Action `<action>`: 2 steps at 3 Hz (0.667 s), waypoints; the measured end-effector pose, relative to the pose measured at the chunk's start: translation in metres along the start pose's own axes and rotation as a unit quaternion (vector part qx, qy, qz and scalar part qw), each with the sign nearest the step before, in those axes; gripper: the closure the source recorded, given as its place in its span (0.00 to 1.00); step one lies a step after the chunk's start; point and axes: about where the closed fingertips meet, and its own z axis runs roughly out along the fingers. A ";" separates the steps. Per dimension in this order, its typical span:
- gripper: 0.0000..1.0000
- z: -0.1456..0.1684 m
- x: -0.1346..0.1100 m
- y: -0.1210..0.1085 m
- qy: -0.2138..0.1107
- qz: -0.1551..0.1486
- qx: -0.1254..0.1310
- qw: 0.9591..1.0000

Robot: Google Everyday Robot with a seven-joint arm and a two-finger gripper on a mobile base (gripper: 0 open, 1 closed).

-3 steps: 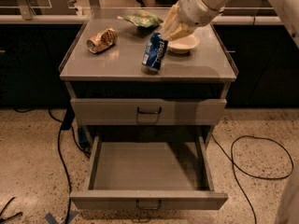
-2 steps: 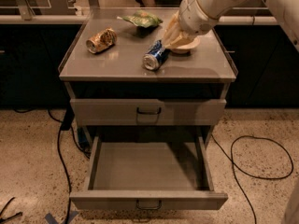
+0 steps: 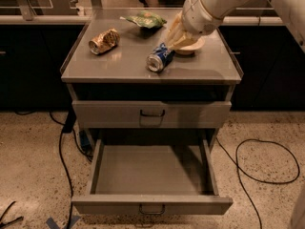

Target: Place pepsi can into middle drawer

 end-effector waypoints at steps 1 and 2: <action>0.37 0.000 0.000 0.000 0.000 0.000 0.000 1.000; 0.14 0.000 0.000 0.000 0.000 0.000 0.000 1.000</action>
Offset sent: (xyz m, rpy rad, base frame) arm 0.0000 0.0000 0.0000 0.0000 0.0000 0.0000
